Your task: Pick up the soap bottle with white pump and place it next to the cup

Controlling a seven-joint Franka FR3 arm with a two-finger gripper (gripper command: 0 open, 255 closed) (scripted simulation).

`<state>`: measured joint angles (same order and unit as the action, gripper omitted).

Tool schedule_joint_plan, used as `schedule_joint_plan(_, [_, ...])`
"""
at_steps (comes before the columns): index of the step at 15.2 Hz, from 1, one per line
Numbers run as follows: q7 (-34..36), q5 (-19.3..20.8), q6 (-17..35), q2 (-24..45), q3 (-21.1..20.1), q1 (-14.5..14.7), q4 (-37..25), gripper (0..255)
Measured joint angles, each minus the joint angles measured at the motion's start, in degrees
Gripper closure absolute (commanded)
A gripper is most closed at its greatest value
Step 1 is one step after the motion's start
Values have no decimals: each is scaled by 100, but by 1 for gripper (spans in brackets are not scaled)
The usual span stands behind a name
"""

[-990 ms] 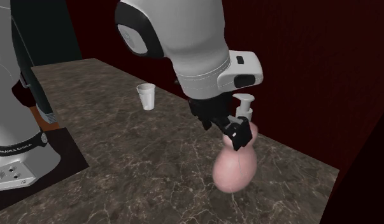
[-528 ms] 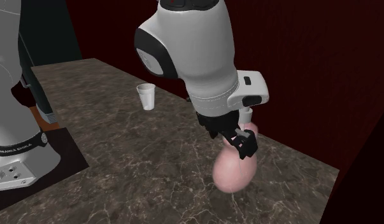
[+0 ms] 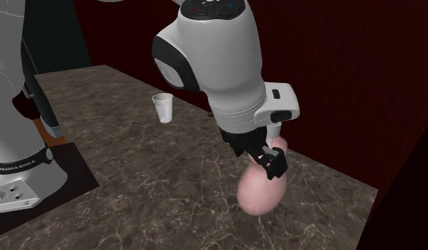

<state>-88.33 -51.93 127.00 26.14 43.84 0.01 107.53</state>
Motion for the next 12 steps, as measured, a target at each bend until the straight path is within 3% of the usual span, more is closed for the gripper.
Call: schedule_joint_plan(12, [54, 72, -34, -67, 42, 33, 6, 255])
